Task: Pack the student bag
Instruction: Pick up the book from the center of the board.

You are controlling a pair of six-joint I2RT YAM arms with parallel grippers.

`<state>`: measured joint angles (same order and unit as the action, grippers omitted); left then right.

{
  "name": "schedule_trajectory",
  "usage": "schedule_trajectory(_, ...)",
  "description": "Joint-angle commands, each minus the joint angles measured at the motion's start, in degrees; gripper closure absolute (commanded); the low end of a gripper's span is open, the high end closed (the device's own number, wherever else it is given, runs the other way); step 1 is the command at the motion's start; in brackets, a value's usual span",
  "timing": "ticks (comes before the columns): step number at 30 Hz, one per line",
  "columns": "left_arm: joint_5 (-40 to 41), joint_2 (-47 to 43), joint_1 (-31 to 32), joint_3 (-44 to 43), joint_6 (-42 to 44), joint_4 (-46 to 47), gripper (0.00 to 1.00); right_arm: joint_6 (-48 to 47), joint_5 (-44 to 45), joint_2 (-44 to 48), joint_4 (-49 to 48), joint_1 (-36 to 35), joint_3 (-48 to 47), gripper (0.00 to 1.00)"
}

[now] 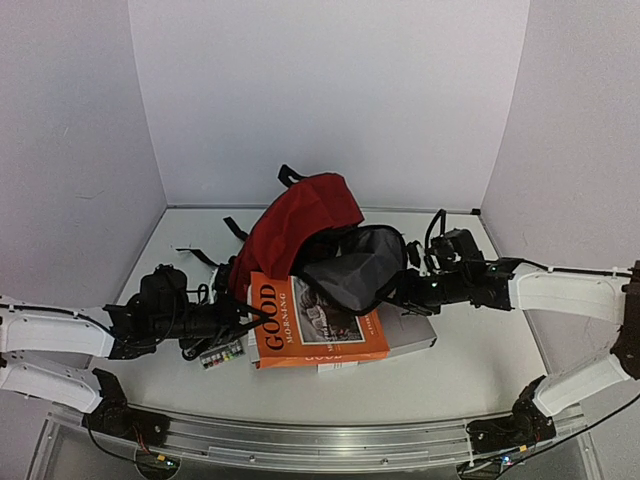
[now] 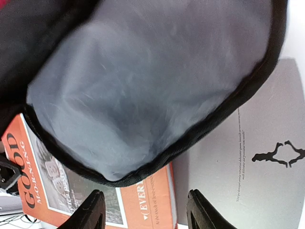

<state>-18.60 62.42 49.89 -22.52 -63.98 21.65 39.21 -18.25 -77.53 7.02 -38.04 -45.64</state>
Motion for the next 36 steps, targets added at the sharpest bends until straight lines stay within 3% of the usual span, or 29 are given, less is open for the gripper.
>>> schedule_trajectory(1,2.58,-8.67,0.12,-6.63,6.66,-11.05,1.00,0.89,8.26,5.30,2.94,-0.28,-3.22,0.44)
schedule_trajectory(8,-7.90,-9.60,-1.02,-17.53,11.20,-16.05,1.00,0.63,18.04,13.26,7.45,-0.29,-7.43,0.32)
schedule_trajectory(16,-19.26,-4.74,-3.27,-33.17,18.17,-19.37,1.00,-1.61,13.05,19.51,5.53,-0.28,-10.06,0.02)
schedule_trajectory(21,-23.22,-2.63,-5.62,-37.33,19.39,-17.24,1.00,0.15,2.61,20.15,-0.80,-0.28,-7.87,0.02)
schedule_trajectory(29,-21.78,-1.73,-10.82,-36.50,15.66,-10.46,1.00,7.21,-8.25,24.07,-14.78,0.05,-3.62,0.02)
schedule_trajectory(36,-27.74,1.07,-11.56,-36.50,12.12,-1.39,1.00,8.50,-12.87,22.61,-17.33,0.03,-3.73,0.02)
